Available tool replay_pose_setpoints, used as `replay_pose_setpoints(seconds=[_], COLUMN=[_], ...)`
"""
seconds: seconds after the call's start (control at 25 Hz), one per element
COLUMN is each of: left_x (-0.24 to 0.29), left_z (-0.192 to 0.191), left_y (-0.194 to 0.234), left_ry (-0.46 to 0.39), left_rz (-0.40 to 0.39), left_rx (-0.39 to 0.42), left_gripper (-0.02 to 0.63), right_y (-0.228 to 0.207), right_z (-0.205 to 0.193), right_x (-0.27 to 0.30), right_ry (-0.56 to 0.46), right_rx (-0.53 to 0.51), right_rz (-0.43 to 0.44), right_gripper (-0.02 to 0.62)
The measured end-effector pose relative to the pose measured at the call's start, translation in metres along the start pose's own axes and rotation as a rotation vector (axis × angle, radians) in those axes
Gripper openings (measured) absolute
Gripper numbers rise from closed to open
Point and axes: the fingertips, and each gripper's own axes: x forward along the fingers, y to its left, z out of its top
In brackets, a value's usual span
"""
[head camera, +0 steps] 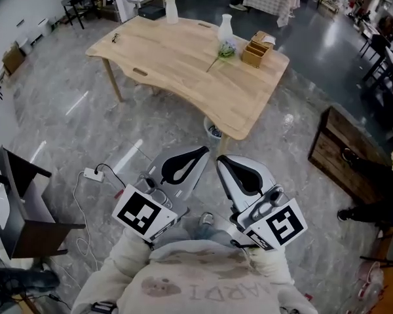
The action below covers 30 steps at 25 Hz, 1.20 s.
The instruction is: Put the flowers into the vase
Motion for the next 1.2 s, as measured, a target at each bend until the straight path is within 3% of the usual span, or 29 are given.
replay_pose_setpoints(seconds=[0.36, 0.68, 1.2], left_x=[0.033, 0.07, 0.111], left_z=[-0.014, -0.02, -0.021], left_y=[0.04, 0.096, 0.256], left_ry=[0.032, 0.001, 0.002], left_rz=[0.056, 0.019, -0.061], left_rx=[-0.012, -0.036, -0.008], left_gripper=[0.0, 0.0, 0.0], right_y=[-0.042, -0.085, -0.151], right_z=[-0.014, -0.02, -0.029], right_x=[0.035, 0.08, 0.233], right_ry=[0.009, 0.029, 0.022], right_rx=[0.036, 0.023, 0.015], right_rz=[0.047, 0.002, -0.076], right_gripper=[0.026, 0.026, 0.026])
